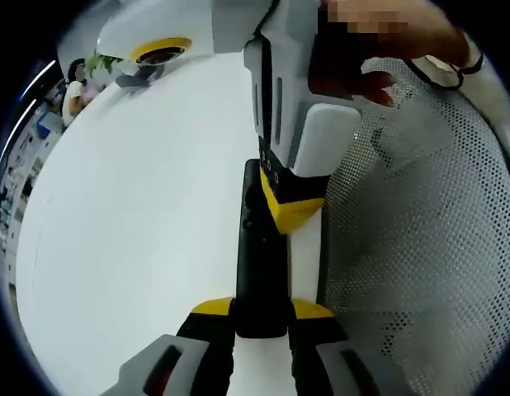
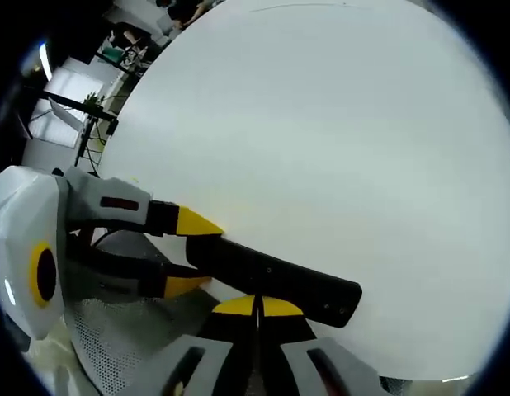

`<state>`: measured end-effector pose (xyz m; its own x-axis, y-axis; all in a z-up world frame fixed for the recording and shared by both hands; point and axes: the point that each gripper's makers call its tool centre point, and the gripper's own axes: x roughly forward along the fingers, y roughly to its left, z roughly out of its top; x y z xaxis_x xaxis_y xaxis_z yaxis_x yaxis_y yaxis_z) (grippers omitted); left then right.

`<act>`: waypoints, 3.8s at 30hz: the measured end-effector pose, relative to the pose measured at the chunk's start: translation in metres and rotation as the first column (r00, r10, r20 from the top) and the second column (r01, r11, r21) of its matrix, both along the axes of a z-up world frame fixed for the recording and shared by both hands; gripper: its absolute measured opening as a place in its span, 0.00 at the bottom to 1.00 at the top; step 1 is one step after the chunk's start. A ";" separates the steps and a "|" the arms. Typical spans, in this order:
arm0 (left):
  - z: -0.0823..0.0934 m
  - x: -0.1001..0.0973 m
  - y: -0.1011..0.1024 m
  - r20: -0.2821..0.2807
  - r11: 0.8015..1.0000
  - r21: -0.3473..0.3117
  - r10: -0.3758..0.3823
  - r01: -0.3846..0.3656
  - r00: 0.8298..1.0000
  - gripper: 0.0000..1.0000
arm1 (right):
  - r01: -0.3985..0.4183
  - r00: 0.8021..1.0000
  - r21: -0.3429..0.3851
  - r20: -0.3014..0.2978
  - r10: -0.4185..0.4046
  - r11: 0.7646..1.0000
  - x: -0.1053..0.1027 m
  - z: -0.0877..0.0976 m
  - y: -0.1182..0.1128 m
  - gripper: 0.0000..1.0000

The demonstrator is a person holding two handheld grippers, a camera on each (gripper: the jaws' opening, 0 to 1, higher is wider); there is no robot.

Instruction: Press the specified remote control buttons in sequence, fully releasing each button before pressing the next.

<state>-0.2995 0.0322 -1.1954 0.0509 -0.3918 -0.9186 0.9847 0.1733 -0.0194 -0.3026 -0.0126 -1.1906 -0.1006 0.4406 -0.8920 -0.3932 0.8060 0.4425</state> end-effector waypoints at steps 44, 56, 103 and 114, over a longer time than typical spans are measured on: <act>0.000 0.000 0.000 0.008 1.000 -0.016 0.004 -0.004 1.000 0.23 | 0.060 0.996 0.110 0.057 -0.067 0.992 0.017 0.005 0.017 0.00; 0.000 0.001 0.000 0.005 1.000 -0.018 0.014 -0.014 1.000 0.23 | 0.060 0.995 0.118 0.066 -0.068 0.991 0.017 0.005 0.017 0.00; 0.000 0.000 0.000 0.014 0.999 -0.019 0.035 -0.035 0.999 0.23 | -0.089 0.980 0.103 0.187 0.068 0.991 0.010 0.007 0.034 0.00; 0.001 0.002 -0.002 -0.010 0.988 -0.026 0.152 -0.152 0.988 0.23 | -0.093 0.968 0.127 0.244 0.060 0.988 0.015 0.024 0.037 0.00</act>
